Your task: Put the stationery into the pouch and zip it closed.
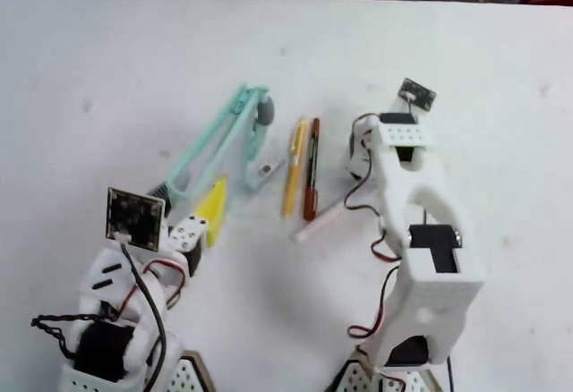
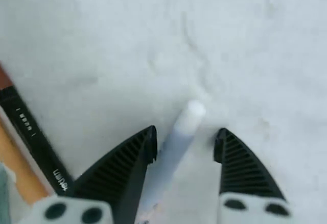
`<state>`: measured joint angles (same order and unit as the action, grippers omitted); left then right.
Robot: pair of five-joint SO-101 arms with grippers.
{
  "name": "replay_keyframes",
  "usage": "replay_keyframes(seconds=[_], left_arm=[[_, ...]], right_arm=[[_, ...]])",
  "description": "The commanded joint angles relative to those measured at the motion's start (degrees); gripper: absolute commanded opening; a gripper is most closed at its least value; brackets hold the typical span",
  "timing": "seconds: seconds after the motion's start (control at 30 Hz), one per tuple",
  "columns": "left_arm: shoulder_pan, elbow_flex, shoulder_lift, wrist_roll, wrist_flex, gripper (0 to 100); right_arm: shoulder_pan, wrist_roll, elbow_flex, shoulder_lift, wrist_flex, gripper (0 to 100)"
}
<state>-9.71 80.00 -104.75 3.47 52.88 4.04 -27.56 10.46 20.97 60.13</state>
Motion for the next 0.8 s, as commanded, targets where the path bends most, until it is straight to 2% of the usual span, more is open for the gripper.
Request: replay_keyframes(seconds=[0.0, 0.07, 0.17, 0.43, 0.77], left_arm=[[-0.3, -0.4, 0.3, 0.4, -1.4, 19], [-0.3, -0.4, 0.3, 0.4, -1.4, 19], [-0.3, -0.3, 0.3, 0.4, -1.4, 19], [-0.3, -0.3, 0.3, 0.4, -1.4, 19], [-0.3, -0.3, 0.3, 0.4, -1.4, 19]], right_arm=[[-0.1, -0.3, -2.0, 0.5, -0.1, 1.2], [-0.1, -0.2, -2.0, 0.5, -0.1, 4.7], [-0.2, 0.2, -2.0, 0.5, -0.1, 1.5], [-0.5, 0.3, -1.8, 0.0, 0.0, 1.7], [-4.4, 0.4, -1.9, 0.0, 0.0, 1.7]])
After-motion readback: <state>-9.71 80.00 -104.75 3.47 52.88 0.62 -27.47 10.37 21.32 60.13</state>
